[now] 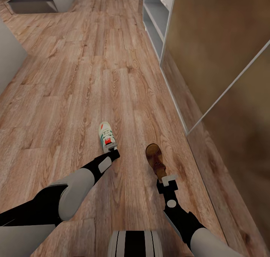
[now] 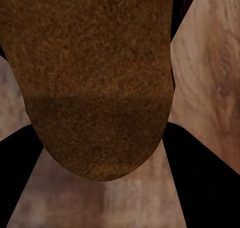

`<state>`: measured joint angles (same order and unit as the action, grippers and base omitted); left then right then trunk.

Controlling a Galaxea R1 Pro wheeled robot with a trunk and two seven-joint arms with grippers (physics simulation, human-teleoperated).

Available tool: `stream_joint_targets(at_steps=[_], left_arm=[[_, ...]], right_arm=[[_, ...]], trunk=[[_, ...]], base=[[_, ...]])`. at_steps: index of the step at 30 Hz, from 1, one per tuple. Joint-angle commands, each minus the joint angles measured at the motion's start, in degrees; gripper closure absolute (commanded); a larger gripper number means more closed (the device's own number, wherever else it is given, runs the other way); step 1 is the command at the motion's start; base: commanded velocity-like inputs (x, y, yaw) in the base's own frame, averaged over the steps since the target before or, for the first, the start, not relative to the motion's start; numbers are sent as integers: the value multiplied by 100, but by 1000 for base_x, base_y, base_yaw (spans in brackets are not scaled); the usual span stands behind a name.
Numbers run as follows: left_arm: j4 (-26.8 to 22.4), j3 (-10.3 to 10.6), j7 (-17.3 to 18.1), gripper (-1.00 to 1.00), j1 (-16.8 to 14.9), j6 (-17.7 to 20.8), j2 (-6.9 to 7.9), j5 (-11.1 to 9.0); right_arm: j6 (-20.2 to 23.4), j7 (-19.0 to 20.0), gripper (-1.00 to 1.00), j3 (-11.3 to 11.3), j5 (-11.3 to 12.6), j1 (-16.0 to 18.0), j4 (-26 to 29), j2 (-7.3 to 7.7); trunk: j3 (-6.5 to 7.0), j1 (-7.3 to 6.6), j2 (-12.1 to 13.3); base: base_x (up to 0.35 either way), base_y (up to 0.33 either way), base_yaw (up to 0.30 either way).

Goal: Pick up the two gym shoes and the two sandals from the corridor floor and place them onto the hallstand (shoe rack) in the corridor, making sure they are on the rack and not on the floor. Arrange them so the two gym shoes are next to each other and the two sandals are next to each other.

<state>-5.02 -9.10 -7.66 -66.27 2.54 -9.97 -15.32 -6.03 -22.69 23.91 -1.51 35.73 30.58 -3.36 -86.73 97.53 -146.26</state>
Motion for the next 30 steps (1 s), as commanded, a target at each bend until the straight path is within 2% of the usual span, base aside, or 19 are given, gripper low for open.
stream_joint_targets(at_steps=[1, 3, 11, 13, 14, 19, 30], left_arm=[[-13, -38, -16, 100, 1, 27, -3, -6], [-11, -37, -16, 100, 0, 27, -3, -6], [-79, 16, -1, 100, 264, 35, 257, 2], [-84, 20, 0, 100, 330, 35, 280, 3], [-85, 21, 1, 100, 735, 35, 285, 3], [-86, 22, 1, 100, 752, 36, 292, 2], [-87, 22, 1, 100, 756, 36, 294, 1]], right_arm=[[-3, -43, 100, 26, -16, 4, -7, 2], [4, -43, 100, 26, -16, 4, -7, 2], [25, -42, 100, 28, -16, -167, -8, -6], [27, -42, 100, 30, -16, -180, -8, -6], [28, -42, 100, 29, -16, -183, -8, -7], [31, -42, 100, 30, -16, -188, -8, -7], [32, -42, 100, 31, -16, -189, -8, -7]], trunk=[[-3, -1, -1], [-3, -1, -1], [-3, -1, -1], [-3, -1, -1], [-3, -1, -1], [-3, -1, -1], [241, -29, 14]], base=[[0, 0, 0], [0, 0, 0], [0, 0, 0], [0, 0, 0], [0, 0, 0], [0, 0, 0], [0, 0, 0]])
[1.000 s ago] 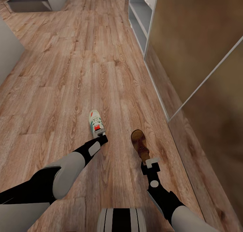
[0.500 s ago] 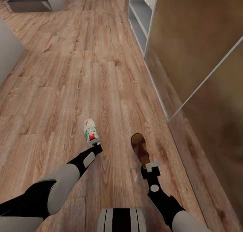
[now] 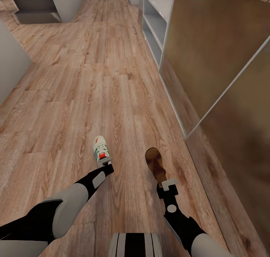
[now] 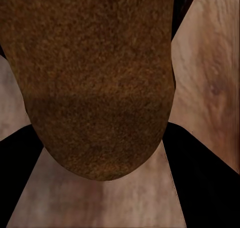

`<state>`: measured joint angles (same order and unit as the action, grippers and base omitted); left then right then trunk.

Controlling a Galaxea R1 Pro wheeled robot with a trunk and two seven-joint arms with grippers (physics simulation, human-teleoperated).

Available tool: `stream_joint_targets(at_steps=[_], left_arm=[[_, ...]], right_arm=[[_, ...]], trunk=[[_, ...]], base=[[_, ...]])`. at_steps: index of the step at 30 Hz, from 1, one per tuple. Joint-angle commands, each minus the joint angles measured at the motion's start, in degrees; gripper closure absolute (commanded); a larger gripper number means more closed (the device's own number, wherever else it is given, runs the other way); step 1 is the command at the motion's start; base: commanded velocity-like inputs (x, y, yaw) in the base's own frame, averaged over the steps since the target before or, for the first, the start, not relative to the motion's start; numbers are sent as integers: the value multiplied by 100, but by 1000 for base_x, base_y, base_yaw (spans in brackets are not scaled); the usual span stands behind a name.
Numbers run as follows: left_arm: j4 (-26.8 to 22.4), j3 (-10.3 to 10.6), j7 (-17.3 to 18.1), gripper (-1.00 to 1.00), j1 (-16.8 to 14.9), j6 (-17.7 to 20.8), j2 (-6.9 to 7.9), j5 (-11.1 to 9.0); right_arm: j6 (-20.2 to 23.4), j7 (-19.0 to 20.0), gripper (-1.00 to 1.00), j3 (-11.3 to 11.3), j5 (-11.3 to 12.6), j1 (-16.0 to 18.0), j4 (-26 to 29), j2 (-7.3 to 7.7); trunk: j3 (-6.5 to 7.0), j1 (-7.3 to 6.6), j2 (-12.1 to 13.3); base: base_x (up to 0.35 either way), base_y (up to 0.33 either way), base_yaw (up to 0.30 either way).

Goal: Pick up the two gym shoes and the two sandals from the corridor floor and place them onto the hallstand (shoe rack) in the corridor, making sure they are on the rack and not on the floor. Arrange them so the two gym shoes are next to each other and the two sandals are next to each other.

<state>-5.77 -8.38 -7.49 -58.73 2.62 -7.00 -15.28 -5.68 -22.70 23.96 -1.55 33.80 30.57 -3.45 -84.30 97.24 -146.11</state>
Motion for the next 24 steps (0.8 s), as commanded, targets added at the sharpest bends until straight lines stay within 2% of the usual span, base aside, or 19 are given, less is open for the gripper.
stream_joint_targets(at_steps=[1, 24], left_arm=[[-12, -49, -15, 100, 1, 28, -3, -2], [-12, -49, -15, 100, 2, 34, -3, -4]], right_arm=[[-5, -41, 100, 25, -12, 4, -7, 2], [-32, -43, 100, 21, -12, 4, -33, 4]], trunk=[[20, -3, 0], [529, -63, 31]], base=[[0, 0, 0], [0, 0, 0]])
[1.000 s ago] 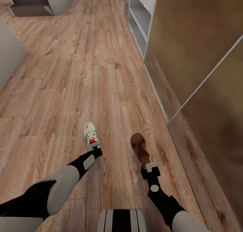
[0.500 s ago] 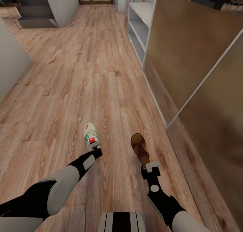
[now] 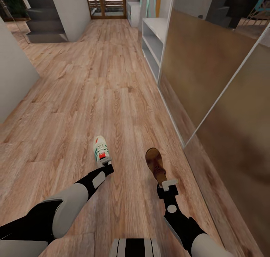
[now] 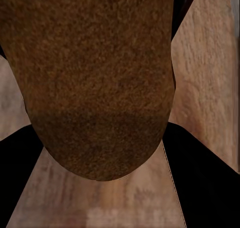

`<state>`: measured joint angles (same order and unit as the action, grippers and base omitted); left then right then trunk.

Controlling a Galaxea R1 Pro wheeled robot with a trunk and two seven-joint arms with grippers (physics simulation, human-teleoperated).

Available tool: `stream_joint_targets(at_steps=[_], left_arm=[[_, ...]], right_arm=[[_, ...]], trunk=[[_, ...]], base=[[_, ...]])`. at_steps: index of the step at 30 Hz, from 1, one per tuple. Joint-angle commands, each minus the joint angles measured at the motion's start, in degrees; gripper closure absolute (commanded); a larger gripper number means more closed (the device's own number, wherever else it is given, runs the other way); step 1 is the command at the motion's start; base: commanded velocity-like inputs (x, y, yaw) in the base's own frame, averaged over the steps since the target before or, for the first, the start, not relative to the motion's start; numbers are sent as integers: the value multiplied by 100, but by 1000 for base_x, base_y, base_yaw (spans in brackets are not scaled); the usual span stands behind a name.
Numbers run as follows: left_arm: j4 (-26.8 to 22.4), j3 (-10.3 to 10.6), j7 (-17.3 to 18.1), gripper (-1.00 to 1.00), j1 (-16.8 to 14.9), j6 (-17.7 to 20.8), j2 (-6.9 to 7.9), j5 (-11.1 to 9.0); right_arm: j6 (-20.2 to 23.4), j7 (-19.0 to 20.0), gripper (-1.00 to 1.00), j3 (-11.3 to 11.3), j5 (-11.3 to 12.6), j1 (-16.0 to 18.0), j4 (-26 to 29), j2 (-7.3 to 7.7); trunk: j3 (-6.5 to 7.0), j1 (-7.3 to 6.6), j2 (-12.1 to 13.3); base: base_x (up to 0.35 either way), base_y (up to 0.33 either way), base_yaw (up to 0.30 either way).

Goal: Pick up the two gym shoes and the two sandals from the corridor floor and place them onto the hallstand (shoe rack) in the corridor, making sure they are on the rack and not on the floor. Arrange them so the two gym shoes are next to each other and the two sandals are next to each other.

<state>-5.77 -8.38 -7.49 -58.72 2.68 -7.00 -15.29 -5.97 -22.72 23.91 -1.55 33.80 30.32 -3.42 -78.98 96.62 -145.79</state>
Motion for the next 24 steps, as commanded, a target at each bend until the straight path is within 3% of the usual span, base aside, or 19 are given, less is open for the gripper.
stream_joint_targets(at_steps=[1, 24], left_arm=[[-12, -49, -16, 100, 1, 29, -3, -2], [-12, -49, -20, 100, 3, 39, -3, 0]], right_arm=[[-4, -43, 100, 26, -12, 4, -8, 1], [-9, -49, 100, 26, -4, 4, -278, 2]], trunk=[[19, -3, 0], [529, -63, 31]], base=[[0, 0, 0], [0, 0, 0]])
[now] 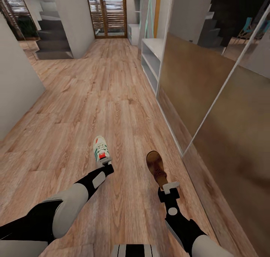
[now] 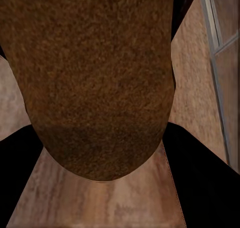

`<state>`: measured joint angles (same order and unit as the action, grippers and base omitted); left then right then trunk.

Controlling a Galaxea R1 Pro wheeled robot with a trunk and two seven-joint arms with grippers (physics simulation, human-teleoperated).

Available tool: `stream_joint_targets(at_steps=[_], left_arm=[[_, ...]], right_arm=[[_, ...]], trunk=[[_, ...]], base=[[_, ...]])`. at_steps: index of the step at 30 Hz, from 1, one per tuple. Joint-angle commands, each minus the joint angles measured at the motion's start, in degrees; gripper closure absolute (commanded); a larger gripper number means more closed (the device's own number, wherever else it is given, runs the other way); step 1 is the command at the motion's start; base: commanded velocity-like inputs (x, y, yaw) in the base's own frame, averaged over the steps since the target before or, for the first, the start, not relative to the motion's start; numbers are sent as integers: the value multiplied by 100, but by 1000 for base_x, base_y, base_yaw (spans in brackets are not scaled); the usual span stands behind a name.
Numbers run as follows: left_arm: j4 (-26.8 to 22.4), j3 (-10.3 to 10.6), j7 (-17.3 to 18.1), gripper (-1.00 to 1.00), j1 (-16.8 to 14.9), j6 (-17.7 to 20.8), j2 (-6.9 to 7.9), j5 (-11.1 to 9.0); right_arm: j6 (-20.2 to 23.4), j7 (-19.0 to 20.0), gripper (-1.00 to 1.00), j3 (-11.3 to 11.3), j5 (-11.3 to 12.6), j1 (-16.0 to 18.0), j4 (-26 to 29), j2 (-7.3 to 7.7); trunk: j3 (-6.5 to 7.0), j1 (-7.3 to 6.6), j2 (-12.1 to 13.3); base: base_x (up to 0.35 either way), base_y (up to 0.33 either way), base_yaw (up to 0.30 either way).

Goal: Pick up the two gym shoes and the two sandals from the corridor floor and place them onto the hallstand (shoe rack) in the corridor, making sure they are on the rack and not on the floor. Arrange them so the two gym shoes are next to each other and the two sandals are next to each other.

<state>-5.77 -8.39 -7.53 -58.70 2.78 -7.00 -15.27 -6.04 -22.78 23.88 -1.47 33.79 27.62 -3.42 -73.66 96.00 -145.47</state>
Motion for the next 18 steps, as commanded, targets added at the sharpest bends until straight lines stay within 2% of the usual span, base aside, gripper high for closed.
stream_joint_targets(at_steps=[1, 18], left_arm=[[-12, -49, -17, 100, 1, 29, -3, -3], [-7, -49, -21, 100, -1, 30, 5, 5]], right_arm=[[-2, -42, 100, 29, -12, 5, -8, 3], [-2, -35, 100, 29, -11, 5, -35, 1]], trunk=[[19, -3, 0], [395, -47, 23]], base=[[0, 0, 0], [0, 0, 0]])
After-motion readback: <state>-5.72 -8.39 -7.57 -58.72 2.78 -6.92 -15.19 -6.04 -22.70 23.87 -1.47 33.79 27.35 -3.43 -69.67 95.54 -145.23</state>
